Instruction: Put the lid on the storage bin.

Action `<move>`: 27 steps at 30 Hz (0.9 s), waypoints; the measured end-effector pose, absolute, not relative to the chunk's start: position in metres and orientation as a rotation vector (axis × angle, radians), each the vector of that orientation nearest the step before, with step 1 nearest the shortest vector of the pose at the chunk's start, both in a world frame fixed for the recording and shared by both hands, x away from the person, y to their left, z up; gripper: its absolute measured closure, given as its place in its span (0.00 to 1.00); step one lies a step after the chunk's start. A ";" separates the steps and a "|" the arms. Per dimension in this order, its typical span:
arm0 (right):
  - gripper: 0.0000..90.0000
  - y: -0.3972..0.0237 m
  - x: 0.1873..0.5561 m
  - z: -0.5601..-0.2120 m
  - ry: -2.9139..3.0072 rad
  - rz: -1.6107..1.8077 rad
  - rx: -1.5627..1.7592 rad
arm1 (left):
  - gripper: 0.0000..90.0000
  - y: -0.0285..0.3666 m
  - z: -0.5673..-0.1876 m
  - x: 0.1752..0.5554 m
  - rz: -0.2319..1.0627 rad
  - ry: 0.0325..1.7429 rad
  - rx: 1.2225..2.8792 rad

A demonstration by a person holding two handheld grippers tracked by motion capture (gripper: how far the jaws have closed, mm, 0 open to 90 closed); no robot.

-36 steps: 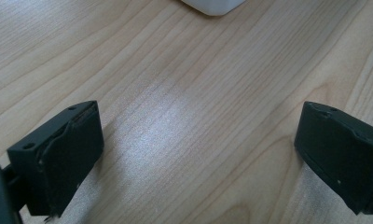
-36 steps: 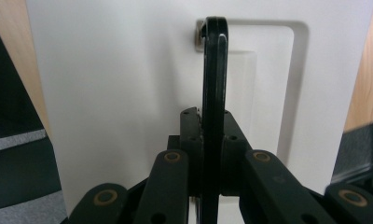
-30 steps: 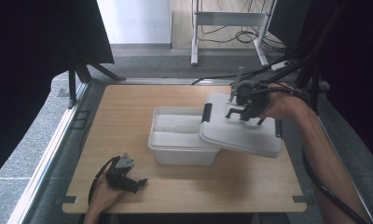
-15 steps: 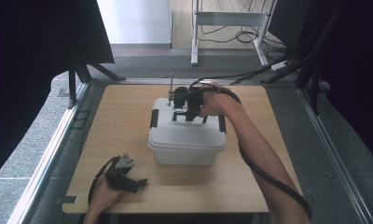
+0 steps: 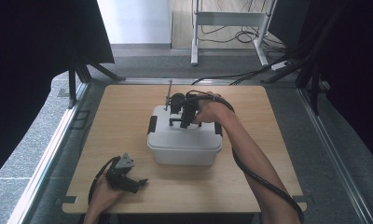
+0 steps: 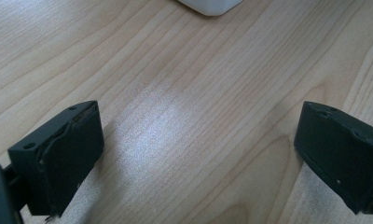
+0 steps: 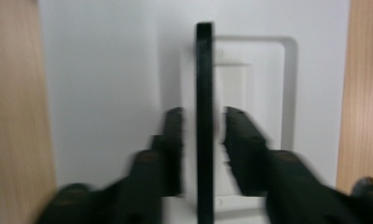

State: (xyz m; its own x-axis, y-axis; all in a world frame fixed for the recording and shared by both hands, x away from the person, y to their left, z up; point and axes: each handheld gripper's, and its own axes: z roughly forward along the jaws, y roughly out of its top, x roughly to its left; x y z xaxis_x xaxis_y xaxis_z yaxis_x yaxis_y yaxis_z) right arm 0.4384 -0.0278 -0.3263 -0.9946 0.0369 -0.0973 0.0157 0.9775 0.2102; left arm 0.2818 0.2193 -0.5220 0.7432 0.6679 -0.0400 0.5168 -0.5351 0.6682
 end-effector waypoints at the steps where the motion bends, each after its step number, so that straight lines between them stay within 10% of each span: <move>1: 0.53 -0.033 0.437 -0.324 3.016 0.372 0.063 | 0.02 0.219 -0.522 0.282 0.288 0.887 2.261; 10: 0.18 -0.109 0.427 -0.316 2.864 0.626 0.327 | 0.02 0.219 -0.522 0.282 0.292 0.888 2.261; 27: 0.04 -0.264 0.381 -0.373 2.594 0.908 0.873 | 0.02 0.219 -0.522 0.282 0.298 0.895 2.258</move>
